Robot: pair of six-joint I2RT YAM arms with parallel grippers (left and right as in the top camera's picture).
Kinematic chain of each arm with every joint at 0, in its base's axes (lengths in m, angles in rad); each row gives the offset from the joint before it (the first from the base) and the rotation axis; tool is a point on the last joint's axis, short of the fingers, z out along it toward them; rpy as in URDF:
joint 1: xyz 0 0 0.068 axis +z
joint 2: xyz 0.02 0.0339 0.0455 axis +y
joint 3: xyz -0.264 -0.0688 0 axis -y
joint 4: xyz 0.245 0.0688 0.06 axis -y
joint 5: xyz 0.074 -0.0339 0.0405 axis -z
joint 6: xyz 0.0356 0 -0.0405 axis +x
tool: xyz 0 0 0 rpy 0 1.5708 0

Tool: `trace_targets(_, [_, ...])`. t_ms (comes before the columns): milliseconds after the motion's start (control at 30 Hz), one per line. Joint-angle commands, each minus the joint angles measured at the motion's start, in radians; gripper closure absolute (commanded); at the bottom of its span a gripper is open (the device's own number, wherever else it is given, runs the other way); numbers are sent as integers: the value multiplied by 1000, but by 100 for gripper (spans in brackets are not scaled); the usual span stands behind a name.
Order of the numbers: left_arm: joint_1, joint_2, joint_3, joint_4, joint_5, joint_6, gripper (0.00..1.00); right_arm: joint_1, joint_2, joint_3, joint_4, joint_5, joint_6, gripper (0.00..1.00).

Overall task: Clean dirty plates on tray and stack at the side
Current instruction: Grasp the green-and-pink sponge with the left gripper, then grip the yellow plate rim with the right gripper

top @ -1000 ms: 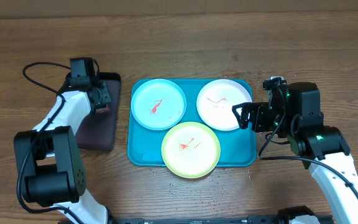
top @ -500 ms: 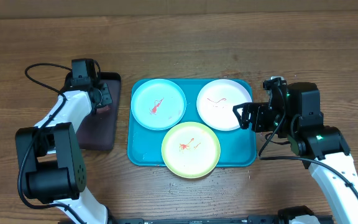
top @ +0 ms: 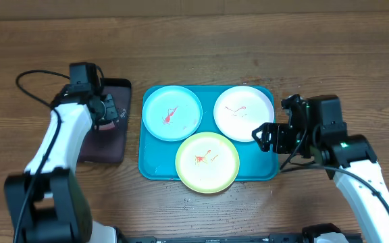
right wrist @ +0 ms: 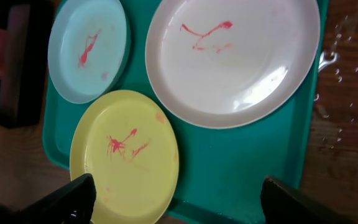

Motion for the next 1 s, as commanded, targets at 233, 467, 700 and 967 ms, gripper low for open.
trace_targets(233, [-1, -27, 19, -92, 61, -6, 96, 7, 187, 22, -99, -130, -3, 19])
trace_targets(467, [-1, -32, 19, -101, 65, -11, 96, 85, 255, 22, -122, -134, -6, 20])
trace_targets(700, [-1, -32, 19, -167, 95, -27, 96, 224, 312, 22, -18, 53, 124, 24])
trace_targets(967, [-1, -32, 19, -175, 95, -27, 96, 267, 402, 22, 111, 171, 136, 34])
